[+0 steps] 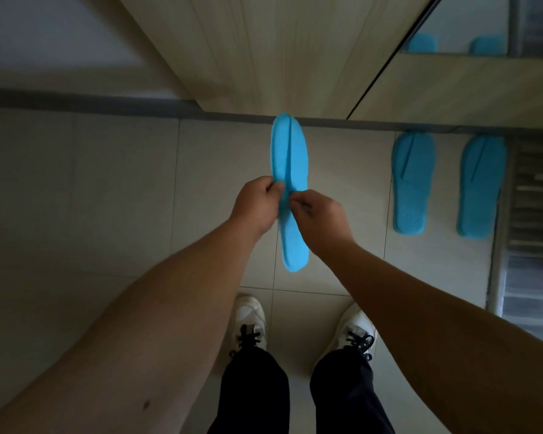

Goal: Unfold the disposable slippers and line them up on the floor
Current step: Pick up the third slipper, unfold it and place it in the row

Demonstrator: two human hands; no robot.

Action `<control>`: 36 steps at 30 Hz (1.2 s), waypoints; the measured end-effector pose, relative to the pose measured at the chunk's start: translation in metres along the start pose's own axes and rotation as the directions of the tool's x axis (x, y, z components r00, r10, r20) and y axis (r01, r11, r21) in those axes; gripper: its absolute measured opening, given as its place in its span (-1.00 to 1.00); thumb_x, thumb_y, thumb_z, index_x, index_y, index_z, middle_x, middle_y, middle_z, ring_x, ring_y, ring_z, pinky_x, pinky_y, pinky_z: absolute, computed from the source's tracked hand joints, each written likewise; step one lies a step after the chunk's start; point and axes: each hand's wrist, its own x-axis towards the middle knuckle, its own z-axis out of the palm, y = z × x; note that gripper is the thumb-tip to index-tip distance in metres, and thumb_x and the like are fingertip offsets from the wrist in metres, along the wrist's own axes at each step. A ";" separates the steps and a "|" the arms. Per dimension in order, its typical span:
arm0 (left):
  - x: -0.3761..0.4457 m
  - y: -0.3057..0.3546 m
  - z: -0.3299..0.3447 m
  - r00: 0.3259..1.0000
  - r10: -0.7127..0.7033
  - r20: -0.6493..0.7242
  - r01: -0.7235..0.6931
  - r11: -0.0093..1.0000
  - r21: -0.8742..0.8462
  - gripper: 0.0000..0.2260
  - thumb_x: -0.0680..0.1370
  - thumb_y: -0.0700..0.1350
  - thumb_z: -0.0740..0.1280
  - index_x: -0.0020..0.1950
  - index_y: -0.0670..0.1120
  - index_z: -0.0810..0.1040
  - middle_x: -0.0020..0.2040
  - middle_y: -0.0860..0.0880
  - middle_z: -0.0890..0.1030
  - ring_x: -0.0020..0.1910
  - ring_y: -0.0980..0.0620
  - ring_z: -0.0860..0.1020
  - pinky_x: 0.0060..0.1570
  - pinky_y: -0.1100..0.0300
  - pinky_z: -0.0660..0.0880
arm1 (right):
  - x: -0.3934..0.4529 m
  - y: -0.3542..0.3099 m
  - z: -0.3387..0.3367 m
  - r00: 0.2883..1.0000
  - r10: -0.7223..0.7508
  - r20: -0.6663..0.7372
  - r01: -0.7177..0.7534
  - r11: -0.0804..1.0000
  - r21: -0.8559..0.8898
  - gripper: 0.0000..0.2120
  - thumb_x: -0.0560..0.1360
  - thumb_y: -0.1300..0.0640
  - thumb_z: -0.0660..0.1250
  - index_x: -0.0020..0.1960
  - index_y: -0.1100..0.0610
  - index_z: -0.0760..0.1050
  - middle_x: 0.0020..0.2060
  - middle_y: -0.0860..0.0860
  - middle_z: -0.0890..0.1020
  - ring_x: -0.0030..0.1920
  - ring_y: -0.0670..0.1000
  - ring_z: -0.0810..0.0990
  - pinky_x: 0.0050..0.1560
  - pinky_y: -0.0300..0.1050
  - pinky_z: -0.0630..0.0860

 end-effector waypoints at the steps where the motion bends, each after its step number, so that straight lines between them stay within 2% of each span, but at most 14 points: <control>1: 0.000 -0.002 -0.004 1.000 -0.010 0.008 0.011 1.000 -0.011 -0.73 0.55 -0.01 0.20 0.03 -0.16 0.58 0.02 -0.23 0.64 0.02 -0.24 0.62 0.09 -0.23 0.54 | -0.001 0.001 -0.001 1.000 -0.011 -0.018 0.011 1.000 0.003 -0.88 0.53 0.15 0.30 -0.04 0.14 0.61 -0.17 0.00 0.64 -0.18 -0.03 0.57 -0.16 -0.24 0.47; 3: -0.002 -0.003 -0.007 0.999 -0.025 0.030 0.026 0.999 -0.031 -0.72 0.55 -0.02 0.20 0.03 -0.20 0.57 0.03 -0.28 0.64 0.03 -0.28 0.61 0.09 -0.26 0.53 | 0.001 0.007 -0.006 0.996 0.035 -0.088 -0.034 0.999 0.017 -0.92 0.51 0.15 0.29 -0.08 0.09 0.56 -0.17 -0.02 0.59 -0.19 -0.06 0.54 -0.21 -0.29 0.40; 5: -0.006 0.000 -0.007 0.998 -0.033 0.053 0.036 0.998 -0.061 -0.75 0.56 -0.04 0.21 0.02 -0.18 0.57 0.03 -0.28 0.64 0.04 -0.28 0.62 0.07 -0.25 0.55 | 0.007 0.015 -0.014 0.976 0.178 -0.123 -0.171 0.983 0.061 -0.85 0.51 0.12 0.27 0.05 0.10 0.54 -0.06 0.00 0.56 -0.12 -0.04 0.54 -0.16 -0.25 0.40; 7: -0.010 0.003 -0.008 0.997 -0.039 0.073 0.046 0.994 -0.103 -0.78 0.57 -0.06 0.22 0.00 -0.17 0.58 0.05 -0.29 0.63 0.05 -0.27 0.61 0.05 -0.24 0.57 | 0.015 0.018 -0.021 0.928 0.372 -0.010 -0.363 0.911 0.195 -0.70 0.53 0.08 0.27 0.24 0.13 0.47 0.00 0.00 0.57 -0.02 0.00 0.56 -0.04 -0.12 0.50; 8: -0.012 0.005 -0.009 0.996 -0.040 0.077 0.048 0.992 -0.116 -0.78 0.57 -0.06 0.23 0.00 -0.18 0.58 0.06 -0.30 0.62 0.04 -0.27 0.61 0.06 -0.26 0.55 | 0.018 0.018 -0.022 0.895 0.439 0.081 -0.443 0.853 0.275 -0.69 0.54 0.08 0.28 0.26 0.14 0.47 -0.01 0.01 0.60 0.00 0.04 0.59 0.02 -0.02 0.56; 10: -0.015 0.005 -0.014 0.998 -0.043 0.043 0.047 0.993 -0.113 -0.77 0.56 -0.05 0.26 -0.02 -0.19 0.58 0.06 -0.34 0.60 0.00 -0.29 0.61 0.08 -0.31 0.52 | 0.023 0.016 -0.024 0.861 0.470 0.196 -0.509 0.778 0.368 -0.83 0.55 0.12 0.29 0.11 0.12 0.54 -0.04 0.06 0.64 -0.01 0.11 0.64 0.05 0.09 0.61; 13: -0.020 0.003 -0.026 0.996 -0.050 -0.080 0.043 0.995 -0.088 -0.81 0.55 -0.04 0.30 -0.04 -0.14 0.61 -0.02 -0.25 0.65 0.02 -0.28 0.61 0.07 -0.24 0.55 | 0.026 0.007 -0.023 0.859 0.455 0.234 -0.511 0.749 0.421 -0.94 0.53 0.13 0.34 -0.03 0.11 0.55 -0.05 0.08 0.66 -0.04 0.08 0.67 -0.03 0.05 0.64; 16: -0.022 -0.001 -0.042 0.982 -0.058 -0.180 0.046 0.996 -0.072 -0.86 0.53 -0.03 0.33 -0.04 -0.06 0.62 -0.10 -0.06 0.67 -0.08 -0.07 0.63 0.04 -0.11 0.58 | 0.028 -0.006 -0.012 0.859 0.456 0.235 -0.512 0.739 0.438 -0.93 0.50 0.15 0.39 -0.05 0.14 0.55 -0.08 0.09 0.67 -0.10 0.06 0.69 -0.16 -0.04 0.65; 18: -0.017 -0.006 -0.052 0.976 -0.059 -0.209 0.049 0.997 -0.053 -0.85 0.52 -0.04 0.33 -0.03 -0.08 0.62 -0.10 -0.05 0.67 -0.09 -0.06 0.63 0.02 -0.09 0.59 | 0.032 -0.013 -0.002 0.853 0.467 0.231 -0.519 0.722 0.457 -0.90 0.48 0.18 0.42 -0.05 0.19 0.55 -0.09 0.12 0.67 -0.11 0.08 0.69 -0.15 -0.02 0.65; 24: 0.022 -0.034 -0.078 0.983 0.012 -0.182 0.011 0.992 0.129 -0.89 0.51 -0.03 0.31 -0.05 -0.04 0.58 -0.14 -0.02 0.65 -0.13 -0.03 0.62 -0.01 -0.04 0.57 | 0.045 -0.020 0.041 0.842 0.529 0.107 -0.523 0.751 0.404 -0.90 0.45 0.20 0.44 -0.15 0.21 0.53 -0.12 0.19 0.66 -0.12 0.16 0.67 -0.12 0.05 0.65; 28: 0.042 -0.054 -0.091 0.992 0.035 -0.123 -0.015 0.987 0.158 -0.85 0.56 -0.07 0.26 -0.07 -0.10 0.57 -0.11 -0.08 0.66 -0.10 -0.08 0.64 0.00 -0.10 0.57 | 0.055 -0.018 0.066 0.829 0.559 0.011 -0.539 0.794 0.281 -0.89 0.45 0.15 0.43 -0.17 0.19 0.58 -0.19 0.18 0.67 -0.13 0.21 0.66 -0.06 0.21 0.62; 31: 0.058 -0.068 -0.094 0.993 0.046 -0.109 -0.025 0.982 0.185 -0.84 0.57 -0.10 0.23 -0.07 -0.13 0.56 -0.11 -0.10 0.65 -0.10 -0.10 0.63 -0.01 -0.12 0.57 | 0.067 -0.011 0.087 0.825 0.564 -0.035 -0.537 0.801 0.266 -0.88 0.46 0.14 0.40 -0.18 0.20 0.59 -0.19 0.18 0.66 -0.13 0.22 0.65 -0.08 0.22 0.62; 36: 0.103 -0.088 -0.085 0.985 0.071 -0.157 -0.029 0.967 0.254 -0.85 0.56 -0.11 0.22 -0.08 -0.12 0.56 -0.14 -0.08 0.63 -0.14 -0.08 0.59 -0.12 0.02 0.54 | 0.099 0.018 0.121 0.830 0.552 -0.077 -0.523 0.819 0.237 -0.88 0.46 0.14 0.38 -0.22 0.17 0.57 -0.24 0.16 0.65 -0.17 0.22 0.64 -0.11 0.23 0.62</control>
